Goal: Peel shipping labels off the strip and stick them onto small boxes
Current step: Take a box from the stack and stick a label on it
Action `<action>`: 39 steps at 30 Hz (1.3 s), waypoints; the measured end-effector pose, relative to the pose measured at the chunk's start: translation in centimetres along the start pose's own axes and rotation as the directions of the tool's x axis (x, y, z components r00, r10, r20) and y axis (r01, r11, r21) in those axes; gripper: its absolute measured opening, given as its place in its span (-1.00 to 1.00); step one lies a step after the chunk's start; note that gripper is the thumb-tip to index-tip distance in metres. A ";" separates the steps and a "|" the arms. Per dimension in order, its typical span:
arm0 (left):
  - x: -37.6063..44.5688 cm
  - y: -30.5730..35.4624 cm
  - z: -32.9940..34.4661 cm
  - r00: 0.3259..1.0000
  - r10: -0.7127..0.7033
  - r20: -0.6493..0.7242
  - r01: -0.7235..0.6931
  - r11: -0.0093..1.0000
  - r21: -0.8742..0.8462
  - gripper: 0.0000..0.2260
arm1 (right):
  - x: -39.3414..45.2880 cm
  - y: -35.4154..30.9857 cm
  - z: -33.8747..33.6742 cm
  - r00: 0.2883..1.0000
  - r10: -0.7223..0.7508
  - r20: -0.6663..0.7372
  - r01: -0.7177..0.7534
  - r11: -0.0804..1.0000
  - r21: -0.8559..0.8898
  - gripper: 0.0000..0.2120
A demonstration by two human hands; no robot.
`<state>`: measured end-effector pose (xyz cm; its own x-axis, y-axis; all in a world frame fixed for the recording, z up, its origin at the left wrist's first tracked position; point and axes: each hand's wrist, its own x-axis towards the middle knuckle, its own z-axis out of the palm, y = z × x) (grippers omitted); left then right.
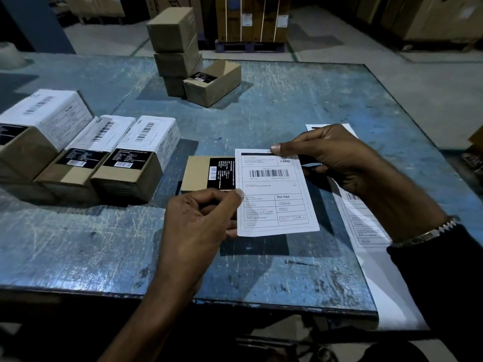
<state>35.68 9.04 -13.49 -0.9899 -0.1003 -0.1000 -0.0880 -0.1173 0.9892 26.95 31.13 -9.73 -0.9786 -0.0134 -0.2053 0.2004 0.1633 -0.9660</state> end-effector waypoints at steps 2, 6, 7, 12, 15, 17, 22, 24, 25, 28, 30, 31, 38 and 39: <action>0.0 -0.1 -0.1 1.000 0.008 0.001 -0.008 1.000 0.010 -0.84 | 0.1 0.1 0.0 1.000 0.011 0.004 -0.011 1.000 0.015 -0.72; 0.2 -0.4 -0.2 1.000 0.014 0.006 -0.014 0.999 0.038 -0.84 | 0.2 0.2 -0.2 1.000 0.026 0.015 -0.027 0.999 0.040 -0.70; 0.2 -0.4 -0.2 1.000 0.016 0.007 -0.016 0.999 0.033 -0.83 | 0.2 0.1 -0.2 0.999 0.035 0.018 -0.035 0.998 0.042 -0.74; 0.2 -0.4 -0.3 1.000 0.017 0.009 -0.017 1.000 0.023 -0.83 | 0.6 0.5 -0.3 0.999 0.036 -0.004 -0.036 0.999 -0.008 -0.52; 0.2 -0.5 -0.4 1.000 0.015 0.008 -0.015 0.999 0.031 -0.82 | 0.5 0.3 -0.6 0.999 0.021 -0.032 -0.023 0.998 -0.066 -0.55; 0.1 -0.4 -0.3 1.000 0.012 0.001 -0.012 0.999 0.033 -0.83 | 0.5 0.2 -0.8 0.996 -0.035 -0.076 0.031 0.998 -0.056 -0.63; 0.0 -0.4 -0.7 1.000 -0.002 0.017 0.002 1.000 0.031 -0.85 | -0.2 -0.7 -0.7 0.967 -0.251 -0.054 0.238 0.955 -0.176 -0.65; -0.2 -0.5 -0.8 0.999 0.032 0.009 -0.033 0.997 0.074 -0.86 | -0.5 -0.7 -0.2 0.967 -0.252 0.047 0.256 0.942 -0.218 -0.53; -0.4 -0.6 -0.9 0.998 0.057 0.010 -0.058 0.993 0.107 -0.87 | -0.6 -0.6 0.0 0.966 -0.240 0.093 0.256 0.937 -0.239 -0.45; -0.3 -1.2 -1.3 0.995 0.096 0.008 -0.097 0.982 0.160 -0.85 | -0.4 -0.5 0.3 0.970 -0.177 0.166 0.223 0.922 -0.317 -0.34; 0.0 -1.3 -1.6 0.994 0.109 -0.012 -0.105 0.977 0.186 -0.83 | -0.4 -0.6 0.2 0.973 -0.144 0.180 0.200 0.915 -0.350 -0.32; -0.5 -1.0 -1.7 0.992 0.127 -0.023 -0.120 0.972 0.200 -0.82 | -0.3 -0.6 0.2 0.975 -0.131 0.182 0.189 0.917 -0.352 -0.32; 4.9 -2.5 -8.5 0.986 0.155 -0.054 -0.122 0.913 0.390 -0.74 | -0.1 -0.4 -0.2 0.984 -0.079 0.162 0.124 0.950 -0.288 -0.51; 7.8 -2.2 -10.7 0.969 0.242 -0.048 -0.187 0.844 0.503 -0.54 | -0.2 -0.4 -0.1 0.984 -0.075 0.160 0.118 0.954 -0.277 -0.54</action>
<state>29.32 -2.08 -17.55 -0.9753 -0.1726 0.1378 0.0546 0.4164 0.9076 27.02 31.19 -9.28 -0.9709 -0.1830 -0.1548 0.0631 0.4276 -0.9018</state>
